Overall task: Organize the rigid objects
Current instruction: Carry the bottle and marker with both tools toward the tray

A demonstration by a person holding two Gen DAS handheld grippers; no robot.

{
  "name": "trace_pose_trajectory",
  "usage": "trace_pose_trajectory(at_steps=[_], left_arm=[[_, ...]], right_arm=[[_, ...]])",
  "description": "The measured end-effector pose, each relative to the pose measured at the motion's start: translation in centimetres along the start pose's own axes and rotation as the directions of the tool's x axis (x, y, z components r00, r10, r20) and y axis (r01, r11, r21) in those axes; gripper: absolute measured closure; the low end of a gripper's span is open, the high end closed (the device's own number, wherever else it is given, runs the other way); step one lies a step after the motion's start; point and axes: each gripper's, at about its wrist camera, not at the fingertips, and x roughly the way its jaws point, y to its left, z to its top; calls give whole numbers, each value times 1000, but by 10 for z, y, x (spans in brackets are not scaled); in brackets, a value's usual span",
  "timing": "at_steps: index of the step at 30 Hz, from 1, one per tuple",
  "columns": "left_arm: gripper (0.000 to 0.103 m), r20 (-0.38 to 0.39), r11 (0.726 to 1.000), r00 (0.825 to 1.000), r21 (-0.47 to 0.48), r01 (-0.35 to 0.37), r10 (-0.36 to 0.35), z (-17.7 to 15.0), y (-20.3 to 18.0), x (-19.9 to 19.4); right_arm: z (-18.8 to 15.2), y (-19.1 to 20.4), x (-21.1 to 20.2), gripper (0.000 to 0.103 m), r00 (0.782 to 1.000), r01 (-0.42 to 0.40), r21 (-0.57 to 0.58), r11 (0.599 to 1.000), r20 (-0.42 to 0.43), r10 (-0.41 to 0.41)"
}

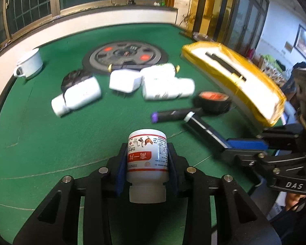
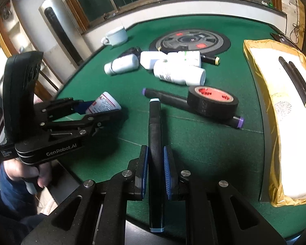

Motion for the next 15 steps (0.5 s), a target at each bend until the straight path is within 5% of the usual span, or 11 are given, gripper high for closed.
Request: trace_pose_trajectory(at_steps=[6,15], left_arm=[[70,57,997,995,-8,77,-76,21,-21,-14],[70,42,982,981,46,186,-188,63,-80,-1]], right_arm=[[7,-11,-27,90,996,-41,43,998,86,37],[10,-67,-74,90,980,-31,169,985,200,-4]])
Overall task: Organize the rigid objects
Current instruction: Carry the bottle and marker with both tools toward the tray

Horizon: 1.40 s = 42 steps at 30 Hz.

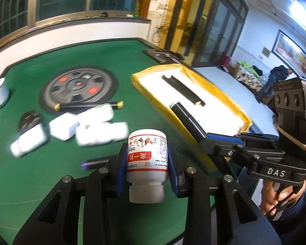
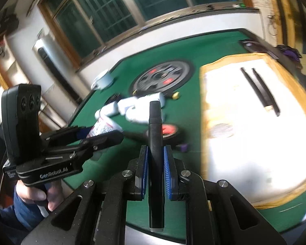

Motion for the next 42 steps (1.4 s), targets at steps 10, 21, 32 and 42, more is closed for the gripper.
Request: trace_pose_trajectory(at_steps=[10,21,32,42], left_arm=[[70,-30,994,995,52,97,-96,37,-62,41],[70,-78,992,989,21,127,-125,62,-105,91],[70,-151,992,983,-80,94,-105,73,-97,133],[70,-169,992,982,-114,62,-81,74,-94,140]], right_arm=[[20,-66,-42,90,991,87,111,990,87,-97],[63,-118,-47,90,970,231,114,966,45,-238],[107,-163,-6,90,949,308,74,948,-86,-302],[124,-181,25,90,937,322,77,944,-170,-306]])
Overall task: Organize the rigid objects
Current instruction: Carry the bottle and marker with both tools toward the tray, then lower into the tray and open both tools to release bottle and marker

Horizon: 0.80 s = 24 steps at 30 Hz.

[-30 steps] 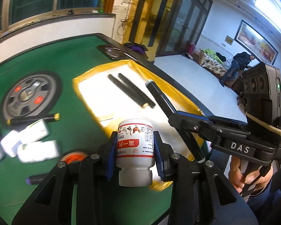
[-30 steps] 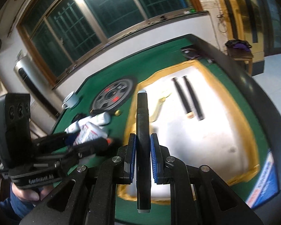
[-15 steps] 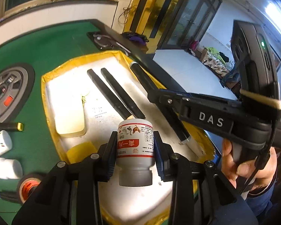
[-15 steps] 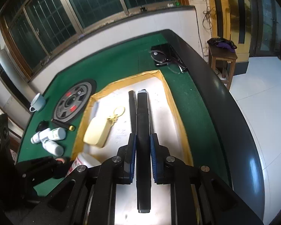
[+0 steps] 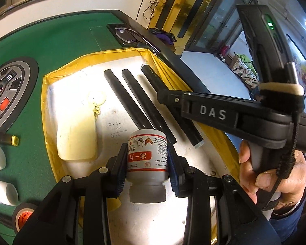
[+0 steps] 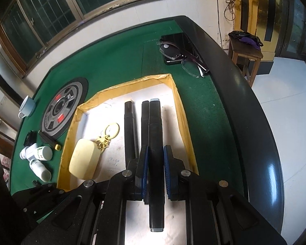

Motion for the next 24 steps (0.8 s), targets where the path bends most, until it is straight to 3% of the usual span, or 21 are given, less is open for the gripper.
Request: trace_pose_trajectory(at_steps=[11,24], left_arm=[[70,-6,999,999,-11,-35,35,0,1,2],[70,-11,1000,1000,-24,-11,11,2,3,3]], right_arm=[[7,1,12,90,999,28,-7,1000,-18,-29],[10,8,15,90,997,69,-19,997,-21,-69]])
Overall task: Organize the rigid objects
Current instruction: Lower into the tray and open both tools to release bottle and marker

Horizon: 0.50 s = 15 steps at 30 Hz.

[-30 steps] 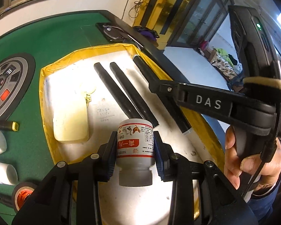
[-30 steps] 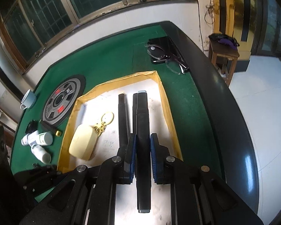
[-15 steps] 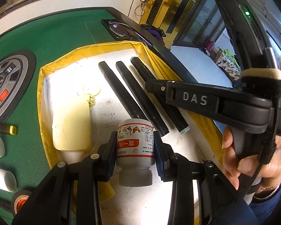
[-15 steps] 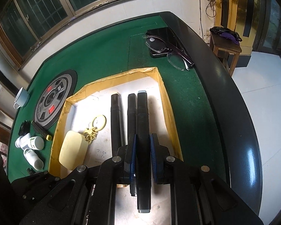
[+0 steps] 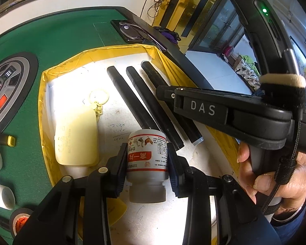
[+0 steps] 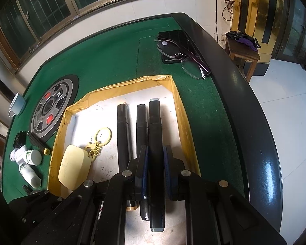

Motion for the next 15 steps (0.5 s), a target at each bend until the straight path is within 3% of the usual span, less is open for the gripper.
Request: trace_pose_trajectory(at_steps=[15], left_arm=[[67,-2,999,999,-19,37,-37,-2,2,-5]], right_arm=[[-4,4,-4,89,1000,0,24,1000,-3,0]])
